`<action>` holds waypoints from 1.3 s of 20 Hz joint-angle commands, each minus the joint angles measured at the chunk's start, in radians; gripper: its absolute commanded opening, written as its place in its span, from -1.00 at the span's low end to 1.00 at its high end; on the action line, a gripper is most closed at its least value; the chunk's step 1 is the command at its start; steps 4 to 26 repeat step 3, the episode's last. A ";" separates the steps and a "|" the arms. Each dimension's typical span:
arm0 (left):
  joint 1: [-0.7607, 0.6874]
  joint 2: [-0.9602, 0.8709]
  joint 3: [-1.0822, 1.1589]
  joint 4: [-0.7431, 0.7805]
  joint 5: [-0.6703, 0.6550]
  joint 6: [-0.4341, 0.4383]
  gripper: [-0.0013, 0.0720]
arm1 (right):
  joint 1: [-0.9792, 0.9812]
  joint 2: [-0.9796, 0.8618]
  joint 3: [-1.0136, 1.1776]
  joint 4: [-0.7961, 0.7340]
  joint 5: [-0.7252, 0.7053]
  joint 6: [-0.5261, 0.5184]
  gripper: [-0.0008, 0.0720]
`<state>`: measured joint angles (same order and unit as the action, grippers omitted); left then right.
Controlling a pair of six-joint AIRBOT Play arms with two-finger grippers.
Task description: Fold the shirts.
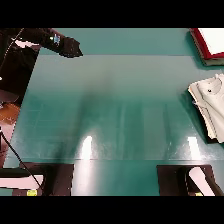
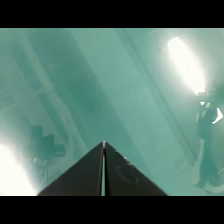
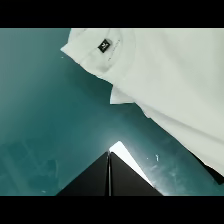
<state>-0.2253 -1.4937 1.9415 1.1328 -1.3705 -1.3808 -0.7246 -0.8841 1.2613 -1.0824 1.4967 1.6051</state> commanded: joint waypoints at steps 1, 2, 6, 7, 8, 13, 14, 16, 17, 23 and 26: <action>0.000 0.000 0.000 0.000 0.002 0.000 -0.90 | 0.036 -0.001 0.003 0.013 -0.007 -0.003 -0.92; 0.000 0.000 0.000 0.000 0.002 0.000 -0.90 | 0.050 -0.001 0.003 0.008 -0.013 -0.003 -0.92; 0.000 0.000 0.000 0.000 0.002 0.000 -0.90 | 0.058 -0.001 0.003 0.008 -0.016 -0.012 -0.92; 0.000 0.000 0.000 0.000 0.002 0.000 -0.90 | 0.058 -0.001 0.003 0.008 -0.016 -0.012 -0.92; 0.000 0.000 0.000 0.000 0.002 0.000 -0.90 | 0.058 -0.001 0.003 0.008 -0.016 -0.012 -0.92; 0.000 0.000 0.000 0.000 0.002 0.000 -0.90 | 0.058 -0.001 0.003 0.008 -0.016 -0.012 -0.92; 0.000 0.000 0.000 0.000 0.002 0.000 -0.90 | 0.058 -0.001 0.003 0.008 -0.016 -0.012 -0.92; 0.000 0.000 0.000 0.000 0.002 0.000 -0.90 | 0.058 -0.001 0.003 0.008 -0.016 -0.012 -0.92; 0.000 0.000 0.000 0.000 0.002 0.000 -0.90 | 0.058 -0.001 0.003 0.008 -0.016 -0.012 -0.92; 0.000 0.000 0.000 0.000 0.002 0.000 -0.90 | 0.058 -0.001 0.003 0.008 -0.016 -0.012 -0.92; 0.000 0.000 0.000 0.000 0.002 0.000 -0.90 | 0.058 -0.001 0.003 0.008 -0.016 -0.012 -0.92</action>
